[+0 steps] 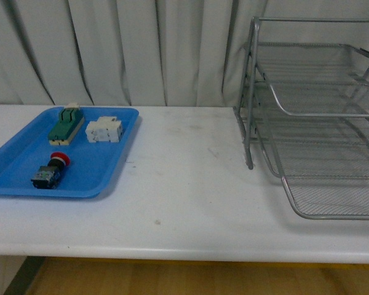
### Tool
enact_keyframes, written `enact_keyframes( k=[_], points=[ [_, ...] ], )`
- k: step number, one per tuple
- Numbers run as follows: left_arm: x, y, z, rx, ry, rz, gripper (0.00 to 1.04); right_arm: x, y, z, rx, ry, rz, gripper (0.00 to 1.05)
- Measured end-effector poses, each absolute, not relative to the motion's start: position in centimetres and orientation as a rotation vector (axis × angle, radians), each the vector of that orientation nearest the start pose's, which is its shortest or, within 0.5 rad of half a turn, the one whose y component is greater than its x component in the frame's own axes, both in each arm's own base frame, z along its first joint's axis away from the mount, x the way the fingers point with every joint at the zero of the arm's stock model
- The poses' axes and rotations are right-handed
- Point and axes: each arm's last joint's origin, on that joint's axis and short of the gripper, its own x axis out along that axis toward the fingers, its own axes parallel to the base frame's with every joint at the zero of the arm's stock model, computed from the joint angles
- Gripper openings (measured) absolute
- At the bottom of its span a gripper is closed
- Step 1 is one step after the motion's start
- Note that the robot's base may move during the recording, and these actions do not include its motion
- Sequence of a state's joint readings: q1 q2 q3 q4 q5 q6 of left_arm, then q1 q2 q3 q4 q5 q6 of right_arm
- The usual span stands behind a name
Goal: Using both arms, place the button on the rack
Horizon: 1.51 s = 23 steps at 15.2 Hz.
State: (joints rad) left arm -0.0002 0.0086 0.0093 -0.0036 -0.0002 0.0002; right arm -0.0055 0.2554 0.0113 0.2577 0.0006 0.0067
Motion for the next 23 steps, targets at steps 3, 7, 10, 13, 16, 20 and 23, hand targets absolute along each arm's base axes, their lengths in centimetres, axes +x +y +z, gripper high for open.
enact_keyframes(
  k=[3, 7, 10, 13, 16, 20, 23],
  points=[
    [9.8, 0.0, 16.6, 0.000, 0.003, 0.000, 0.98, 11.0, -0.1, 17.0, 0.007, -0.014, -0.006, 0.02],
    [9.8, 0.0, 16.6, 0.000, 0.003, 0.002, 0.98, 9.8, -0.1, 16.6, 0.006, 0.008, -0.006, 0.02],
    [9.8, 0.0, 16.6, 0.000, 0.003, 0.000, 0.98, 9.7, -0.1, 16.7, 0.006, -0.006, -0.006, 0.02],
    [9.8, 0.0, 16.6, 0.000, 0.003, 0.000, 0.98, 9.7, -0.1, 16.7, 0.004, -0.006, -0.006, 0.38],
    [9.8, 0.0, 16.6, 0.000, 0.003, 0.000, 0.98, 9.7, -0.1, 16.7, 0.004, -0.006, -0.006, 0.75],
    [10.7, 0.5, 16.8, 0.055, 0.268, 0.184, 0.98, 9.7, 0.0, 16.7, 0.002, -0.005, -0.004, 0.98],
    [16.5, 2.2, 18.6, 0.069, 0.336, 0.135, 0.98, 9.7, 0.0, 16.7, 0.002, -0.006, -0.003, 0.98]
  ],
)
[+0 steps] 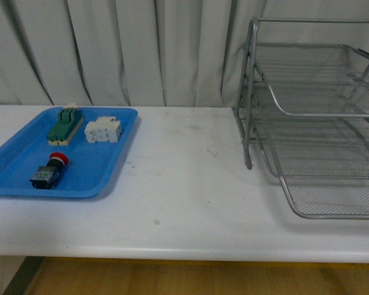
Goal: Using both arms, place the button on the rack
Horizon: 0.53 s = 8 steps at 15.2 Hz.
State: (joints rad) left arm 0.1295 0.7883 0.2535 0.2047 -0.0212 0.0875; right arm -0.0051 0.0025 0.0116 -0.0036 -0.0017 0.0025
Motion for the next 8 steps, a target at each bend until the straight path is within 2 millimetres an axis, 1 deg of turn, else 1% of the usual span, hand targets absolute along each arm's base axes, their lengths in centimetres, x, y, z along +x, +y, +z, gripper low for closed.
enact_keyframes(
  k=[1, 2, 5, 6, 7, 8],
  points=[
    [19.3, 2.5, 18.6, 0.092, 0.390, 0.071, 0.98, 9.7, 0.0, 16.7, 0.002, -0.005, -0.004, 0.98],
    [21.7, 3.0, 18.0, 0.099, 0.453, 0.043, 0.98, 9.7, 0.0, 16.7, 0.002, -0.005, -0.005, 0.98],
    [29.2, 4.3, 15.0, 0.095, 0.689, -0.017, 0.98, 9.7, 0.0, 16.7, 0.002, -0.005, -0.005, 0.98],
    [33.9, 4.6, 13.7, 0.084, 0.738, -0.047, 0.98, 9.7, 0.0, 16.7, 0.002, -0.005, -0.005, 0.98],
    [39.3, 5.0, 11.9, 0.057, 0.839, -0.088, 0.98, 9.7, 0.0, 16.7, 0.002, -0.006, -0.005, 0.98],
    [40.6, 5.1, 11.4, 0.053, 0.854, -0.086, 0.98, 9.7, 0.0, 16.7, 0.002, -0.006, -0.005, 0.98]
  ],
)
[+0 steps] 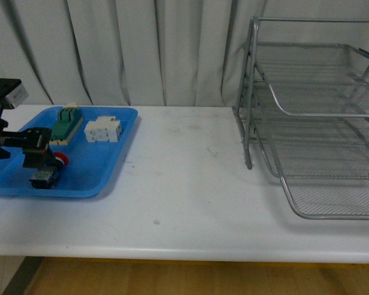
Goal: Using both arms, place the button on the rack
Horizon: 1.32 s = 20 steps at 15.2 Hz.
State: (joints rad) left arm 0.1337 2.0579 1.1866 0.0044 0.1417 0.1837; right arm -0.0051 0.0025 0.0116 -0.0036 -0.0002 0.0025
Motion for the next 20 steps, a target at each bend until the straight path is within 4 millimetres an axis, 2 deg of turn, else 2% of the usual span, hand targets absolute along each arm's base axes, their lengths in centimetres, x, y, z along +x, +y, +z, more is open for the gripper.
enact_keyframes(
  k=[1, 5, 11, 12, 13, 17, 20],
  points=[
    [42.0, 5.2, 11.0, 0.049, 0.859, -0.077, 0.98, 9.7, 0.0, 16.7, 0.002, -0.006, -0.005, 0.98],
    [44.5, 5.6, 9.6, 0.015, 0.900, -0.081, 0.98, 9.7, 0.0, 16.7, 0.002, -0.006, -0.005, 0.98],
    [45.6, 4.7, 7.2, 0.030, 0.963, -0.106, 0.98, 9.7, 0.0, 16.7, 0.002, -0.005, -0.005, 0.98],
    [45.6, 4.4, 7.0, 0.037, 0.973, -0.112, 0.95, 9.7, 0.0, 16.7, 0.002, -0.005, -0.005, 0.98],
    [45.6, 4.2, 6.9, 0.046, 0.979, -0.122, 0.86, 9.7, 0.0, 16.7, 0.002, -0.006, -0.005, 0.98],
    [45.3, 4.0, 6.9, 0.053, 0.977, -0.126, 0.42, 9.7, 0.0, 16.7, 0.002, -0.006, -0.005, 0.98],
    [43.2, 3.4, 8.9, 0.068, 0.940, -0.134, 0.39, 9.7, 0.0, 16.7, 0.002, -0.006, -0.005, 0.98]
  ],
)
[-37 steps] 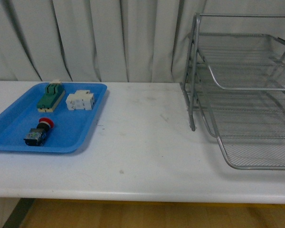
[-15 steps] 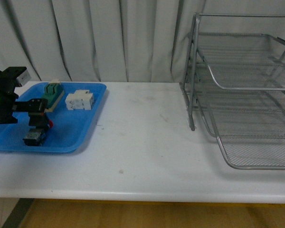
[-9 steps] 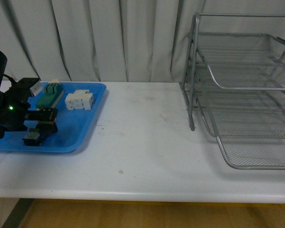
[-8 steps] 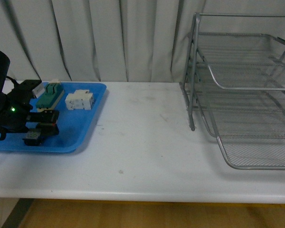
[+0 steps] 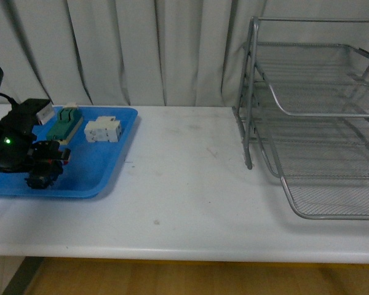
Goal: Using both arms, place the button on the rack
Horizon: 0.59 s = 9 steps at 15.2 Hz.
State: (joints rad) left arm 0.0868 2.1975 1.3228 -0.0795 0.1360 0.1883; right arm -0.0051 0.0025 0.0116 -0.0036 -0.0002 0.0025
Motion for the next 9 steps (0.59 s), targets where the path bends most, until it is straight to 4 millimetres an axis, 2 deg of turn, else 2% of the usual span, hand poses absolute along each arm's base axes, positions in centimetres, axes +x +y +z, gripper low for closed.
enact_keyframes(
  k=[3, 4, 5, 6, 7, 8, 9],
  points=[
    [40.5, 2.6, 12.1, 0.092, 0.867, -0.138, 0.39, 9.7, 0.0, 16.7, 0.002, -0.005, -0.005, 0.98],
    [38.8, 2.4, 13.7, 0.091, 0.836, -0.146, 0.39, 9.7, 0.0, 16.7, 0.002, -0.006, -0.005, 0.98],
    [33.9, 2.4, 16.7, 0.099, 0.760, -0.121, 0.39, 9.7, -0.1, 16.7, 0.002, -0.005, -0.005, 0.98],
    [22.8, 3.4, 18.4, 0.077, 0.764, 0.069, 0.38, 9.7, -0.1, 16.7, 0.002, -0.006, -0.005, 0.98],
    [17.7, 2.0, 18.3, 0.070, 0.775, 0.067, 0.38, 9.7, 0.0, 16.7, 0.002, -0.006, -0.005, 0.98],
    [16.8, 1.4, 19.1, 0.098, 0.706, 0.064, 0.38, 9.7, 0.0, 16.7, 0.002, -0.006, -0.005, 0.98],
    [16.7, 1.4, 20.0, 0.103, 0.642, 0.074, 0.38, 9.7, -0.1, 16.7, 0.002, -0.005, -0.005, 0.98]
  ],
)
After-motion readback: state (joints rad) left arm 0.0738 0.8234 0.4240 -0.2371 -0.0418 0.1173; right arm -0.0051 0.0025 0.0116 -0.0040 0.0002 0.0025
